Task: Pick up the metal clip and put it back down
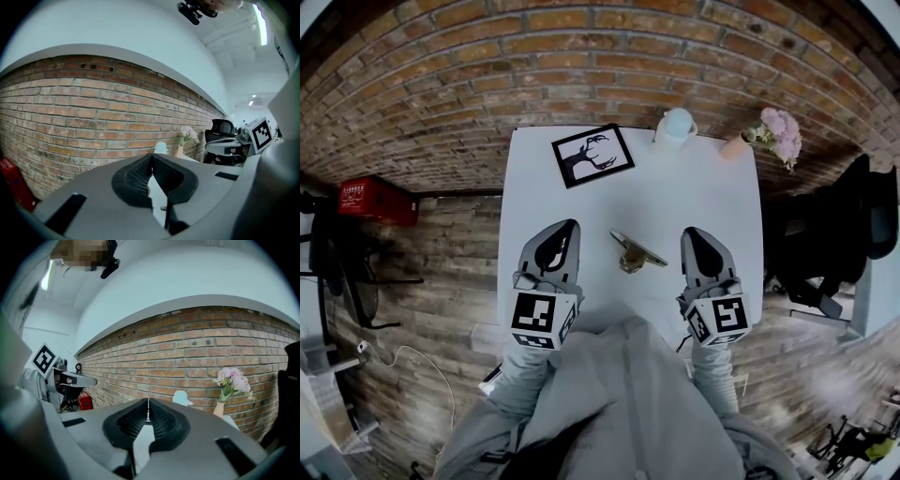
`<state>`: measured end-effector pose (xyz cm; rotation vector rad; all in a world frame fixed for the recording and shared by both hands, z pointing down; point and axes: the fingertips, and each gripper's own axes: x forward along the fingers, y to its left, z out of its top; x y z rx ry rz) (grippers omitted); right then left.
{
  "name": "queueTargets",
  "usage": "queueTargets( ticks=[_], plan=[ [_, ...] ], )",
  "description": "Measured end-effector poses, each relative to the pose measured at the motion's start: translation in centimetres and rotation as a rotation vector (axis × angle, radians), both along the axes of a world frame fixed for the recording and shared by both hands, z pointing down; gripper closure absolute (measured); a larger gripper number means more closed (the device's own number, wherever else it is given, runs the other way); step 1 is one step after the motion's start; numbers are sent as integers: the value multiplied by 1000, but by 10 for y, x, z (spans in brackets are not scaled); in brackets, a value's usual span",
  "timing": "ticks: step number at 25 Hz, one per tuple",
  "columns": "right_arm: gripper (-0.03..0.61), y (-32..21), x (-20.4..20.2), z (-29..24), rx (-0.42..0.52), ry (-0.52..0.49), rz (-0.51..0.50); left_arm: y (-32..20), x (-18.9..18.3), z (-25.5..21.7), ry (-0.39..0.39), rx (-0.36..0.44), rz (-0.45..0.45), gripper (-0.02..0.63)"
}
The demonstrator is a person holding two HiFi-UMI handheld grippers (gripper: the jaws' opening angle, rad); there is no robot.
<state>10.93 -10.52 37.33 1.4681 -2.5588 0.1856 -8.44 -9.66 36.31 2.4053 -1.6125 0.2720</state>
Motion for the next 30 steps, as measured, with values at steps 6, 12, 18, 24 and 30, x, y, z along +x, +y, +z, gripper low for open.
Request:
queueTargets(
  ticks=[6,12,18,24,30],
  plan=[
    [554,5,-3,6,-12,30,1,-3,7,8,8,-15,36,588],
    [552,9,-6,17,-38,40,6,-3,11,18,9,-32,65,588],
    [552,16,-16,37,-89,91,-26,-2,13,32,5,-64,91,588],
    [551,21,-26,65,-131,179,-48,0,21,46,-2,-92,127,588],
    [501,27,-31,104,-202,236,-94,2,32,55,-2,-110,161,588]
  ],
)
